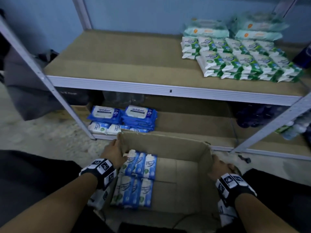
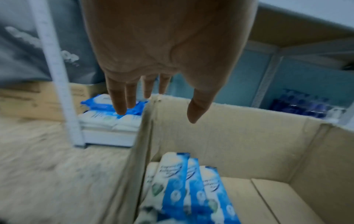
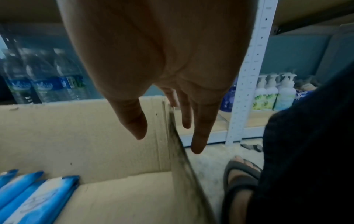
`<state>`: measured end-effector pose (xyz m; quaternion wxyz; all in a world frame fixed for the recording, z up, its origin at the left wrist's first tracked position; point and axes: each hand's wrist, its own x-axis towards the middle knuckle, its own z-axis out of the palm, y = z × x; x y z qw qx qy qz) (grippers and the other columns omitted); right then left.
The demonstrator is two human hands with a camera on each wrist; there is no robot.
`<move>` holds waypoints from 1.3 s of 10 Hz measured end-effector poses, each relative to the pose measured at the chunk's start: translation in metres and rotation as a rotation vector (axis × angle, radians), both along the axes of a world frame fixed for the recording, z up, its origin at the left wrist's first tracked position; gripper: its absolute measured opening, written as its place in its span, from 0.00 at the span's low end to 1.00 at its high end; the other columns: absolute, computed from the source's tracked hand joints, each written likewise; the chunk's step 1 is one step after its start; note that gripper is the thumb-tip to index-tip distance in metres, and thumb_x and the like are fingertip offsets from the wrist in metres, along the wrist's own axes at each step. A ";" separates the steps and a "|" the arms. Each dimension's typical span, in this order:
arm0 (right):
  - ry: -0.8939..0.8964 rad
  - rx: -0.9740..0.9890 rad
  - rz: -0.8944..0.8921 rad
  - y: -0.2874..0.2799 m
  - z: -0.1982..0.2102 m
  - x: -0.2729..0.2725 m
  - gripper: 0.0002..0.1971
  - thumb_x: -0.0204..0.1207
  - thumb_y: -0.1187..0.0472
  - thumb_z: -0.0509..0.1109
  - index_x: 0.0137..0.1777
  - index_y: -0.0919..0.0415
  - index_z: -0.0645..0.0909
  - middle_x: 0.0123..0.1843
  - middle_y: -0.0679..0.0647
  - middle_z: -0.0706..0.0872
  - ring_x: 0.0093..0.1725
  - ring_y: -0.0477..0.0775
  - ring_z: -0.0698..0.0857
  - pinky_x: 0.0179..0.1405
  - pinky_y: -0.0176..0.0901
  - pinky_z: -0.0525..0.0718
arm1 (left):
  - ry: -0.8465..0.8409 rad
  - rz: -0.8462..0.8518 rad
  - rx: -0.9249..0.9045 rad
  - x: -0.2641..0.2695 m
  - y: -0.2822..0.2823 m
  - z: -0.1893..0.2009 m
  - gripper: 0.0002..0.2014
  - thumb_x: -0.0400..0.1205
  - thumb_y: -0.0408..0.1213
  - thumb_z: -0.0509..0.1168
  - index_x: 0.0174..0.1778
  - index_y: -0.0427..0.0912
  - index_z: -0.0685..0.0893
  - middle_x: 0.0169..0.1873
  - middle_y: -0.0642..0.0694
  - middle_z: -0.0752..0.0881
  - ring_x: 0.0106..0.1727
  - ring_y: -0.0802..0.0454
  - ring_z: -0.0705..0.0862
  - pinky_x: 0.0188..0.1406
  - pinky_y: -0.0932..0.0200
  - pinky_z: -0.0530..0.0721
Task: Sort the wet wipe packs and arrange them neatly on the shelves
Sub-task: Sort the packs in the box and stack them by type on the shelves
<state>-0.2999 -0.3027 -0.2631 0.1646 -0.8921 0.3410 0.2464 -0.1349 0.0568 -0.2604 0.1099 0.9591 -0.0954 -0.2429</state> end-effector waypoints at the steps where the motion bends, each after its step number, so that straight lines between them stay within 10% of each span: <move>1: 0.065 0.008 -0.065 -0.011 -0.039 -0.007 0.34 0.88 0.58 0.60 0.86 0.67 0.47 0.79 0.69 0.70 0.76 0.65 0.73 0.76 0.52 0.71 | 0.131 0.191 0.023 -0.001 0.026 -0.021 0.40 0.83 0.42 0.66 0.85 0.37 0.50 0.80 0.34 0.64 0.75 0.34 0.72 0.67 0.45 0.76; 3: -0.028 0.045 -0.152 -0.019 -0.047 -0.003 0.24 0.90 0.61 0.55 0.82 0.73 0.61 0.78 0.72 0.72 0.77 0.69 0.72 0.76 0.54 0.68 | 0.206 0.068 0.053 -0.003 0.035 -0.026 0.22 0.88 0.39 0.59 0.79 0.41 0.69 0.72 0.36 0.79 0.69 0.37 0.80 0.63 0.53 0.77; 4: 0.056 -0.020 -0.024 0.001 -0.014 0.007 0.22 0.87 0.61 0.59 0.79 0.70 0.67 0.48 0.61 0.80 0.59 0.65 0.80 0.66 0.51 0.74 | 0.192 -0.009 0.057 -0.005 0.039 -0.020 0.18 0.89 0.37 0.56 0.75 0.41 0.74 0.71 0.38 0.80 0.68 0.38 0.80 0.64 0.52 0.76; 5: -0.003 -0.012 0.005 0.004 -0.009 0.017 0.21 0.83 0.63 0.65 0.74 0.69 0.69 0.55 0.66 0.85 0.41 0.62 0.78 0.46 0.45 0.72 | 0.220 0.031 0.051 -0.007 0.049 -0.018 0.17 0.88 0.37 0.57 0.73 0.41 0.78 0.70 0.37 0.81 0.67 0.38 0.81 0.63 0.52 0.77; 6: -0.075 0.047 0.041 0.008 -0.013 0.033 0.26 0.77 0.60 0.71 0.72 0.66 0.68 0.58 0.69 0.85 0.56 0.70 0.85 0.49 0.48 0.78 | 0.221 0.025 0.060 -0.014 0.060 -0.013 0.18 0.87 0.37 0.58 0.74 0.39 0.77 0.71 0.37 0.80 0.69 0.39 0.80 0.65 0.53 0.76; 11: -0.060 0.049 0.322 0.068 -0.022 0.090 0.38 0.79 0.54 0.66 0.86 0.54 0.52 0.67 0.66 0.81 0.61 0.66 0.83 0.59 0.50 0.82 | 0.125 0.245 0.076 -0.041 0.144 -0.019 0.14 0.85 0.40 0.61 0.59 0.35 0.84 0.61 0.35 0.83 0.62 0.39 0.81 0.57 0.53 0.78; 13: -0.078 0.004 0.248 0.083 -0.034 0.096 0.38 0.79 0.57 0.67 0.85 0.59 0.53 0.65 0.67 0.83 0.62 0.67 0.83 0.54 0.49 0.81 | 0.129 0.299 -0.022 -0.050 0.159 -0.037 0.20 0.85 0.45 0.62 0.74 0.49 0.78 0.59 0.43 0.87 0.57 0.43 0.85 0.52 0.54 0.84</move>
